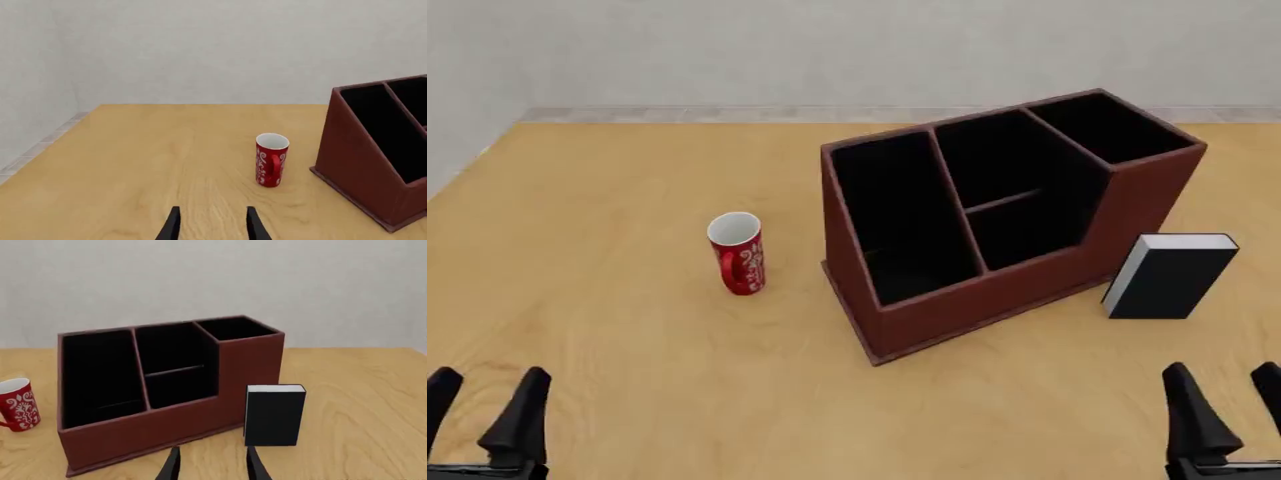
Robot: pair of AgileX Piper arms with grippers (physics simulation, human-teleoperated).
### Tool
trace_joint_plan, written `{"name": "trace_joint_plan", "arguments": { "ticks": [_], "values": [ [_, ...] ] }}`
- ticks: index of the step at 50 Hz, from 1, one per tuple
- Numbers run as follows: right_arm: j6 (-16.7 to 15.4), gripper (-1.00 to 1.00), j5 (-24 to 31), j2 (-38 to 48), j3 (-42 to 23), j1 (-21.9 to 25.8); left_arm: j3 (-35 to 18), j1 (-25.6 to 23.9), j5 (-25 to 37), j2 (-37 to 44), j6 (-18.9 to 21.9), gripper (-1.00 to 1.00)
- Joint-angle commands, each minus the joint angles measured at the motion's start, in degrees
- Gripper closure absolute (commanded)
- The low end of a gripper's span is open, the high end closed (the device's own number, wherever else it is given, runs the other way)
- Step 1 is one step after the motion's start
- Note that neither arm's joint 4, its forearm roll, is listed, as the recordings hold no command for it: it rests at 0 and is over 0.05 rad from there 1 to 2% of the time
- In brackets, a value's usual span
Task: Pick up the book and place it in the left compartment of the caddy.
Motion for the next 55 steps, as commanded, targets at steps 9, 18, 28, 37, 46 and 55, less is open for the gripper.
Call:
{"name": "trace_joint_plan", "arguments": {
  "ticks": [9, 18, 28, 37, 46, 55],
  "values": [
    [-1.3, -1.00, -0.7, 0.4, 1.4, 0.4, -0.2, 0.0, -0.1, 0.3, 0.0, -1.00],
    [-2.0, -1.00, -0.3, 0.4, 1.3, 0.9, -0.2, 0.0, -0.1, 0.3, 0.0, -1.00],
    [-6.6, -1.00, 5.3, 0.4, -4.0, 1.0, -0.2, 0.0, -0.1, 0.3, 0.0, -1.00],
    [-14.7, -1.00, 10.4, 4.6, -10.1, 0.9, -0.2, 0.0, -0.1, 0.3, 0.0, -1.00],
    [-20.7, -1.00, 13.4, 8.1, -13.7, 1.9, -0.2, 0.0, -0.1, 0.3, 0.0, -1.00],
    [-26.1, -1.00, 16.5, 11.7, -17.3, 3.5, -0.2, 0.0, -0.1, 0.3, 0.0, -1.00]
  ]
}}
